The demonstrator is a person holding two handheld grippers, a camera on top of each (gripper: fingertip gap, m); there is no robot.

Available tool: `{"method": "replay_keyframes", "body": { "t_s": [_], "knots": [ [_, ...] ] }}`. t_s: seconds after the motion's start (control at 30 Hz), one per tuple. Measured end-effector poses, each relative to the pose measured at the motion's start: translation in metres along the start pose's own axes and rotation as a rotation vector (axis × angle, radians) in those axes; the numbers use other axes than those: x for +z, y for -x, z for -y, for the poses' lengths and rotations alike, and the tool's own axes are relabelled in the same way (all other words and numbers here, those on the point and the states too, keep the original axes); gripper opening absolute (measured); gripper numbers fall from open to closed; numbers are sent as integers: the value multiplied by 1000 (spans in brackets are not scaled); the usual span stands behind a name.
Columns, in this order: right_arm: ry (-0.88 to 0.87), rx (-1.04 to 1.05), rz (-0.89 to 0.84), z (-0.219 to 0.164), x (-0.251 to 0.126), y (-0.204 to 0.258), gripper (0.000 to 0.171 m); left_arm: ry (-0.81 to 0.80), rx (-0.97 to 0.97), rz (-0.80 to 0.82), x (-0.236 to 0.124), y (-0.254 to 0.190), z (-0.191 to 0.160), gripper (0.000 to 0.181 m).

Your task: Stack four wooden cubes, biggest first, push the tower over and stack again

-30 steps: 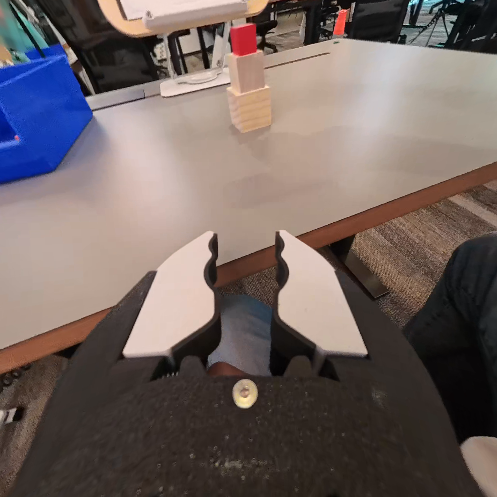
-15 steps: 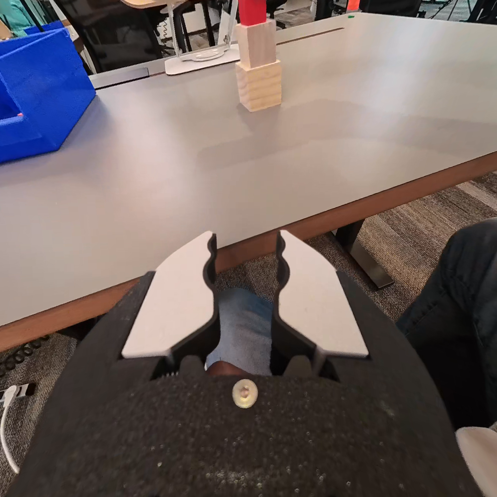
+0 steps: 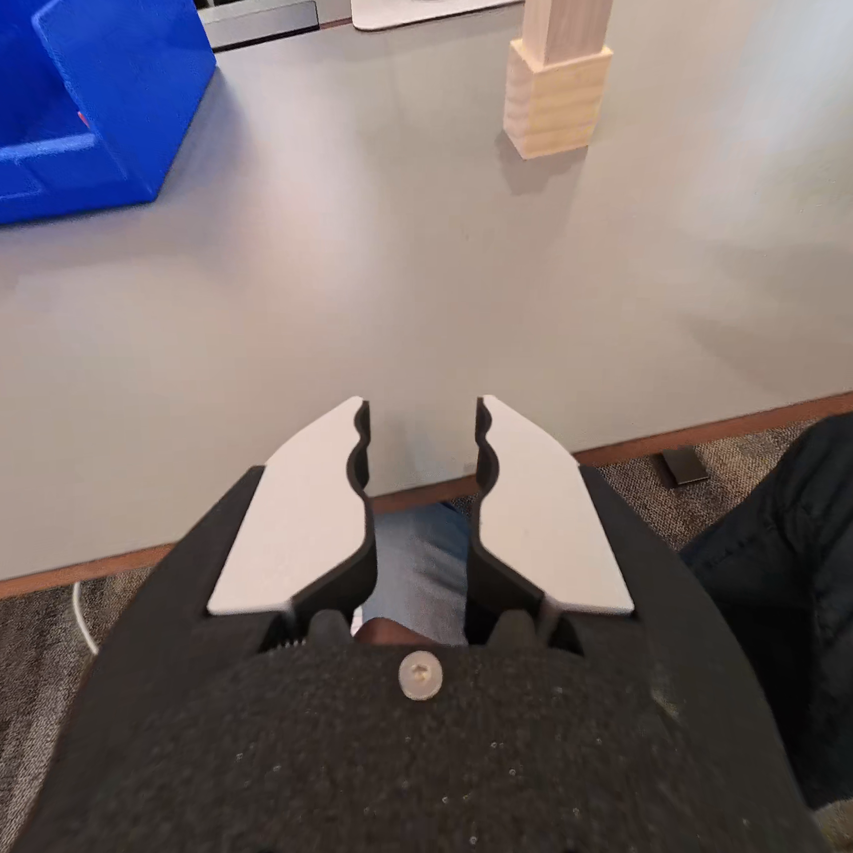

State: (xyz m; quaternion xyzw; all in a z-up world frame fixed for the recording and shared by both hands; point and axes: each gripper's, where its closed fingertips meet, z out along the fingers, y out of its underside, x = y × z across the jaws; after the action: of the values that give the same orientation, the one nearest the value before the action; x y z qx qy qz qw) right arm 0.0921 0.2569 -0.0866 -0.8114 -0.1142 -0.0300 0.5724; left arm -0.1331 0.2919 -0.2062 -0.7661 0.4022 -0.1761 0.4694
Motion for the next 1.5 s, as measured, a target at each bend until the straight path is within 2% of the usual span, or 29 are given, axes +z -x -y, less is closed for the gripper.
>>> {"method": "replay_keyframes", "body": {
  "t_s": [0.17, 0.3, 0.47, 0.67, 0.97, 1.0, 1.03, 1.07, 1.17, 1.27, 1.33, 1.4, 1.43, 1.5],
  "knots": [
    [-93, 204, -163, -52, -33, 9, 60, -34, -12, 12, 14, 0, 26, 44],
    [-160, 365, -184, -74, -52, 21, 62, -101, -38, -9, 26, -5, 51, 45],
    [-125, 344, -204, -94, -56, 30, 64, -165, -81, -62, 42, -15, 72, 52],
    [-105, 345, -182, -101, -54, 34, 63, -173, -60, -93, 50, -27, 63, 56],
    [-52, 323, -147, -106, -47, 34, 60, -134, -67, -93, 53, -23, 52, 55],
    [-38, 303, -112, -104, -44, 36, 56, -133, -70, -94, 52, -21, 52, 55],
    [-7, 256, -37, -100, -38, 42, 34, -135, -73, -99, 52, -21, 52, 55],
    [50, 193, 44, -97, -31, 47, 0, -135, -76, -105, 51, -20, 52, 55],
    [218, -63, 251, -91, 8, 58, 0, -140, -69, -120, 48, -19, 52, 53],
    [363, -318, 627, -93, 33, 116, 0, -152, -41, -108, 44, -14, 51, 53],
    [446, -504, 752, -100, 44, 139, 0, -162, -29, -86, 43, -8, 50, 52],
    [503, -586, 691, -101, 73, 120, 0, -162, -37, -93, 45, -6, 48, 51],
    [491, -563, 584, -95, 97, 91, 0, -158, -45, -102, 46, -6, 47, 51],
    [488, -441, 251, -84, 145, 1, 0, -147, -56, -114, 48, -6, 45, 51]
  ]
}}
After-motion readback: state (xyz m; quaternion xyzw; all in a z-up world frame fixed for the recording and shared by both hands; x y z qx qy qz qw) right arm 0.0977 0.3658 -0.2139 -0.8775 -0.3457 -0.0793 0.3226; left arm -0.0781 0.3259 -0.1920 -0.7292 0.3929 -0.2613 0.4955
